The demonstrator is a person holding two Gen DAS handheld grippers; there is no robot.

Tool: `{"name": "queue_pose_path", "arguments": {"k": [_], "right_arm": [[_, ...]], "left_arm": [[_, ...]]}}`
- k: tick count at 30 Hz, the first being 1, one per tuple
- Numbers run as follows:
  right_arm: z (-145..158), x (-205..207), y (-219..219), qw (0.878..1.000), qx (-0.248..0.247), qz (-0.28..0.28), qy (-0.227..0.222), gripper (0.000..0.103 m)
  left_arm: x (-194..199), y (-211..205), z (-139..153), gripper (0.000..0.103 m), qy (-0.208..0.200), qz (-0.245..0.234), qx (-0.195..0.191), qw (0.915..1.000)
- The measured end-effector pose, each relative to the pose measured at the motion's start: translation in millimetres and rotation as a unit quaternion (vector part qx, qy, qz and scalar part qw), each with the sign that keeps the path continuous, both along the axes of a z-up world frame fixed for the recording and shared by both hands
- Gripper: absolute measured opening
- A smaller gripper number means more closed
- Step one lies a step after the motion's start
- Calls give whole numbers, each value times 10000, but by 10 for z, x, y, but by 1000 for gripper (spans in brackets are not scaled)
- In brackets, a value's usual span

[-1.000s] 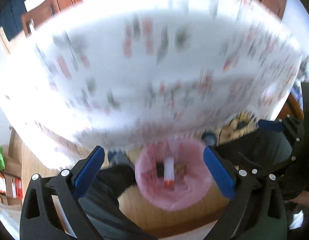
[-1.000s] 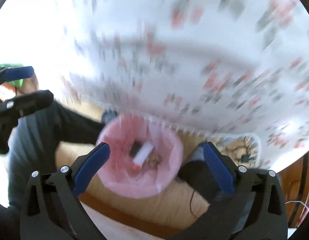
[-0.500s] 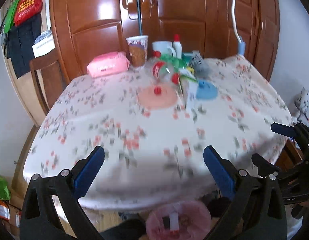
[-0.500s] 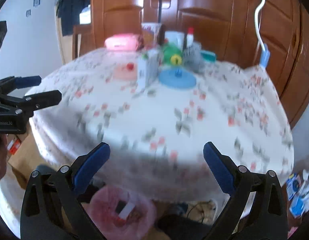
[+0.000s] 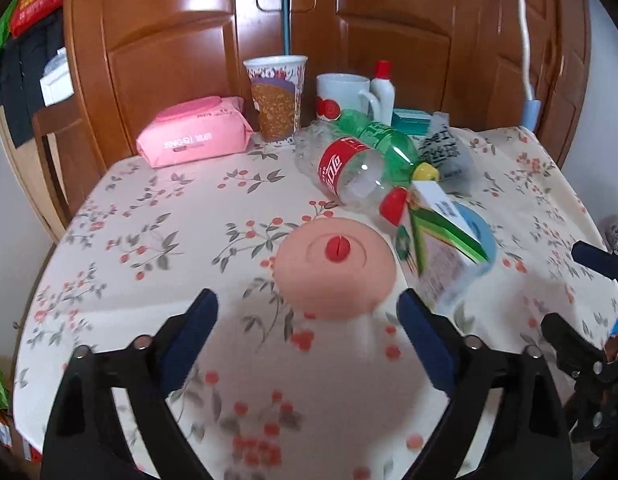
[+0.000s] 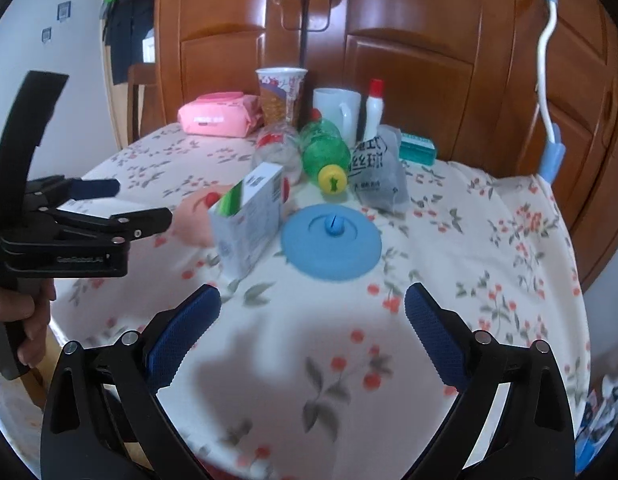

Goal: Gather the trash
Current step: 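Close the left tool on the peach lid knob while the right tool grips the blue lid knob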

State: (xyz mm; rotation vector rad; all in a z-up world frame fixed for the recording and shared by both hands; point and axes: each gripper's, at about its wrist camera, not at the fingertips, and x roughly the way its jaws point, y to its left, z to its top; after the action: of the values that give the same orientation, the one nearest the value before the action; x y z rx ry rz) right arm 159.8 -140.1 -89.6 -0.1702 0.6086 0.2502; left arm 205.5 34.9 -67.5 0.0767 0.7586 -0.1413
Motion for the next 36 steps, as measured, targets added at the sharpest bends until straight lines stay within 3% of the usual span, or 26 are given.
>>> {"name": "queue_pose_path", "arguments": {"k": [4,8,10,14,16,25,29,36], "right_arm": [[-31,231,-29,9999,-21,38,102,83],[-80,436,-15,9997,-77,116,214,79],[-105,521,-6,9995,-77,146,265,74],[-134,649,3,9992,-88,180,346,72],[-145,702,-7,9990,-75,195,383,72],[-172,897,-48,9976,57,323,604,61],[-173,968,-26,9972,101,366,651,48],[-205,1036,58,9967,2,346,734,37]], "left_arm": [[201,-81,-78,70,28,-94,146,9998],[348,-145,-141,64,83,-212,208,9995],[406,-163,-165,54,126,-266,205,9994],[500,-210,-186,49,172,-357,306,9987],[544,-220,-206,37,259,-404,296,9984],[546,-240,-214,32,226,-437,349,9982],[549,-245,-215,32,221,-437,346,9982],[541,-239,-211,32,201,-464,285,9983]]}}
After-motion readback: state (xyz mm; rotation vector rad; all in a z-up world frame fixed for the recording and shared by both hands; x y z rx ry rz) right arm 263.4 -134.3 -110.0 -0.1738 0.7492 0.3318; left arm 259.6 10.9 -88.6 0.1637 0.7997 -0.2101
